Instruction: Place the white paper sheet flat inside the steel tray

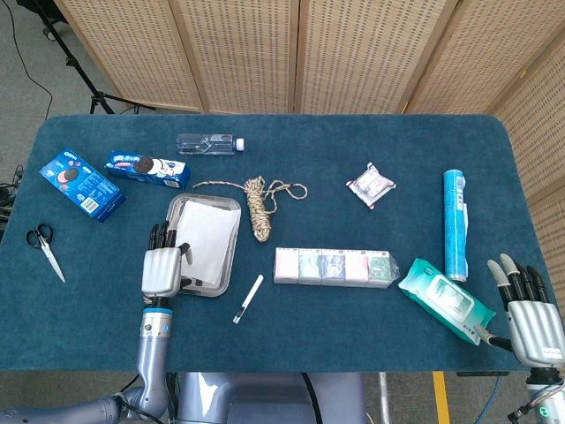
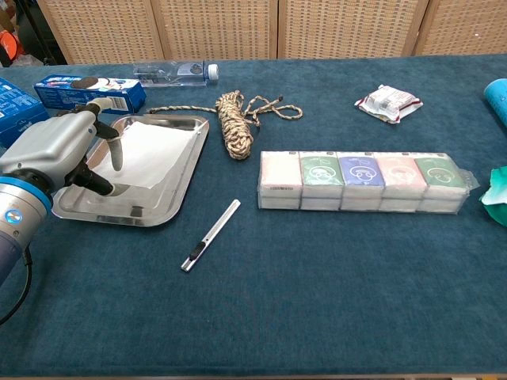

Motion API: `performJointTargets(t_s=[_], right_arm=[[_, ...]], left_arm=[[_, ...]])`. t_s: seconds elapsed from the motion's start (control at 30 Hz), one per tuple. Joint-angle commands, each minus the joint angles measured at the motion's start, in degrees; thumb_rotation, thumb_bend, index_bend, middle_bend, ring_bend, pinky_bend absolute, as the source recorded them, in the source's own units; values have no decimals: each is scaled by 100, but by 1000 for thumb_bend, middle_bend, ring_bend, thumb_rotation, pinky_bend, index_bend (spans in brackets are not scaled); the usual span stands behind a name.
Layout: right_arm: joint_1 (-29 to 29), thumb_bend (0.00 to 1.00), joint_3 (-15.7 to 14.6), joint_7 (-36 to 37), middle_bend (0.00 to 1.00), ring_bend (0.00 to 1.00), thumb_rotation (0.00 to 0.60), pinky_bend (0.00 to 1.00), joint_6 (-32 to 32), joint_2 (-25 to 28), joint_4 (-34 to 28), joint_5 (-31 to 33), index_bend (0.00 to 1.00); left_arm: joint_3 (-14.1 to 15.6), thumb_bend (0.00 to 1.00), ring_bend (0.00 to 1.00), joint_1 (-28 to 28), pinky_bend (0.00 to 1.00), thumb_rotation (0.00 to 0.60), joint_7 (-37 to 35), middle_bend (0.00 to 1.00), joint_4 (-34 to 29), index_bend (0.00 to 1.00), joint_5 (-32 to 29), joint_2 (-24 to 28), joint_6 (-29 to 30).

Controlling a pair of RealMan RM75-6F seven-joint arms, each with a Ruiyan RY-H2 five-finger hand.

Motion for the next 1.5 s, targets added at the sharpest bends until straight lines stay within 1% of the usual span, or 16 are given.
performJointTargets(t_s=[0.03,0.13,0.2,0.3,0.37,0.47,0.5,0.57,0.6,0.73,0.8,1.13,1.4,1.5], right_arm=[[-3,0,2,1,0,0,600,0,5,-3,2,3,0],[-2,0,3,1,0,0,600,0,-2,0,3,7,0],[-1,0,0,-5,0,0,600,0,-5,0,2,2,0],[-3,0,0,-7,0,0,600,0,0,0,1,1,0],[-5,0,2,-6,0,0,600,0,5,0,1,2,0],[-9,0,4,-4,0,0,600,0,13,1,2,2,0],[-9,0,2,-11,0,0,600,0,14,0,3,-5,0],[-9,0,0,-12,0,0,600,0,15,-2,0,-10,0],[-10,0,-2,-15,0,0,600,0,16,-4,1,-15,0],[-13,0,0,-14,0,0,600,0,28,-9,3,-22,0],[-16,0,3,-12,0,0,600,0,32,-8,3,-15,0],[-23,0,11,3,0,0,600,0,43,-3,1,-8,0],[-29,0,4,5,0,0,600,0,47,3,-6,-19,0],[-27,0,5,20,0,0,600,0,43,9,-9,-21,0]], left_arm=[[9,217,0,12,0,586,36,0,-65,634,-40,29,-11],[23,215,0,30,0,583,91,0,-145,606,-108,57,-33],[49,209,0,39,0,568,98,0,-263,574,-156,106,-98],[83,178,0,47,0,506,68,0,-401,503,-177,173,-163],[107,154,0,55,0,444,25,0,-524,450,-196,235,-223],[145,121,0,73,0,394,-78,0,-778,410,-207,373,-309],[143,113,0,98,0,382,-206,0,-995,398,-206,465,-343],[149,92,0,111,0,347,-273,0,-1188,358,-213,587,-386],[143,86,0,115,0,340,-293,0,-1297,344,-199,653,-379],[165,48,0,112,0,336,-259,0,-1536,235,-198,811,-388],[183,36,0,113,0,335,-214,0,-1683,204,-200,919,-386],[307,31,0,115,0,334,80,0,-2006,202,-373,1248,-400],[311,32,0,87,0,332,-115,0,-2015,202,-295,1327,-391],[281,56,0,61,0,329,-244,0,-1927,202,-280,1329,-423]])
